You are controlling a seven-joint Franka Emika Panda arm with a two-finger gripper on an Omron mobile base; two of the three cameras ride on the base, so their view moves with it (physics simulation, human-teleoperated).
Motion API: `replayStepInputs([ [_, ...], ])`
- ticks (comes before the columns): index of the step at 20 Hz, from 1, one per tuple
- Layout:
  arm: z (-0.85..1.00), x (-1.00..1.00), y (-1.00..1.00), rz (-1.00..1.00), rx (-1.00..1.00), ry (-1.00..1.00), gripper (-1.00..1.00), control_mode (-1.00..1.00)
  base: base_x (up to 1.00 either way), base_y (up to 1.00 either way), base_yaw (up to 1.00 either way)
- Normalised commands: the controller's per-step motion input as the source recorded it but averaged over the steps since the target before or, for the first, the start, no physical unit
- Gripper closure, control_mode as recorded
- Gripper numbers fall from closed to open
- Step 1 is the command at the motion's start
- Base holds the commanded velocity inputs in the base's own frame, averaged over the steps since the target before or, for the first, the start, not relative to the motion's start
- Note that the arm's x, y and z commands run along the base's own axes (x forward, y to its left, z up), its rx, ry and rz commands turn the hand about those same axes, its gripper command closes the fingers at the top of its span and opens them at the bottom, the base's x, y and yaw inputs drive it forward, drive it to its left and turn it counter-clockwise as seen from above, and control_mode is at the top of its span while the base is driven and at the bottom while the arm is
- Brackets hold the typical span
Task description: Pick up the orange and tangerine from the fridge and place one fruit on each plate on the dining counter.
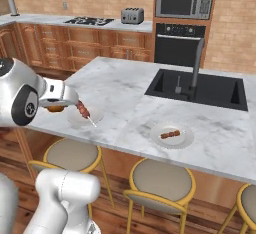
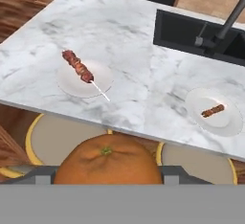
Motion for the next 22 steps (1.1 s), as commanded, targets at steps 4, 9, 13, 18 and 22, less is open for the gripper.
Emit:
replayStepInputs([
  [4,-0.34,0.54,0.0,0.0,0.14,0.0,1.0,-1.0,0.0,0.0,0.0],
  [9,-0.38,0.53,0.02,-0.1,0.11,0.0,1.0,-1.0,0.0,0.0,0.0],
  [13,-0.29,0.55,0.1,-0.15,0.02,0.0,1.0,-1.0,0.0,0.0,0.0],
  [18,-0.16,0.42,0.06,-0.12,0.01,0.1,1.0,-1.0,0.0,0.0,0.0],
  [22,-0.19,0.59,0.0,-0.03,0.08,0.07,1.0,-1.0,0.0,0.0,0.0],
])
